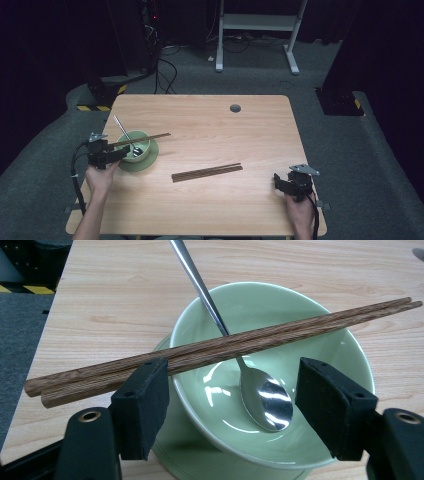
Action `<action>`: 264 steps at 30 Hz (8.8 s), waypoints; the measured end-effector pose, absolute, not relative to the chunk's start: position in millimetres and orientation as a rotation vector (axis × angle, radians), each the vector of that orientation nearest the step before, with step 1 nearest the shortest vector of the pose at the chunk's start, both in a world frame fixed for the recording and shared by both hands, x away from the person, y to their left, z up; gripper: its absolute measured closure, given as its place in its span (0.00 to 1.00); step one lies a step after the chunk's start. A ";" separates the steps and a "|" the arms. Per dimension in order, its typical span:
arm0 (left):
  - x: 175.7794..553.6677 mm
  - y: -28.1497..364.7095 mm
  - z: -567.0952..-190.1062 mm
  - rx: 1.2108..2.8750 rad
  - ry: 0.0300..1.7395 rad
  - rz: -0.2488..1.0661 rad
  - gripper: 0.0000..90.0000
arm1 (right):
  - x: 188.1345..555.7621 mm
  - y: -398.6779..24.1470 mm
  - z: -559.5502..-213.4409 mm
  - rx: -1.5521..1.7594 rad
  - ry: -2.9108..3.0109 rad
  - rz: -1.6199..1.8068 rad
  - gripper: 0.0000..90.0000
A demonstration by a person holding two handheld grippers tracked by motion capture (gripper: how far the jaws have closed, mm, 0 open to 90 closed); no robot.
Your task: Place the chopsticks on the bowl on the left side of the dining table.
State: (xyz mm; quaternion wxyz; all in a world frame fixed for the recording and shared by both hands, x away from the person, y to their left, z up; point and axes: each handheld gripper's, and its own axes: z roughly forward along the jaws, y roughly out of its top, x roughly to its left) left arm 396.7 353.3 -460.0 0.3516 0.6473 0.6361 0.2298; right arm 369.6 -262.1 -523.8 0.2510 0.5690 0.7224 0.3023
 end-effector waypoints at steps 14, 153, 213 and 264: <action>404.4 357.1 -459.8 1.672 1.657 0.599 0.34 | 369.6 -262.0 -523.8 1.548 1.966 0.823 0.26; 403.1 304.5 -423.1 1.747 1.364 0.476 0.26 | 369.6 -262.1 -523.8 1.549 1.966 0.823 0.26; 383.5 250.6 -421.3 1.790 1.204 0.411 0.25 | 369.5 -262.0 -523.8 1.549 1.966 0.822 0.26; 357.3 221.0 -454.2 1.900 1.149 0.370 0.30 | 369.5 -262.0 -523.8 1.549 1.966 0.822 0.26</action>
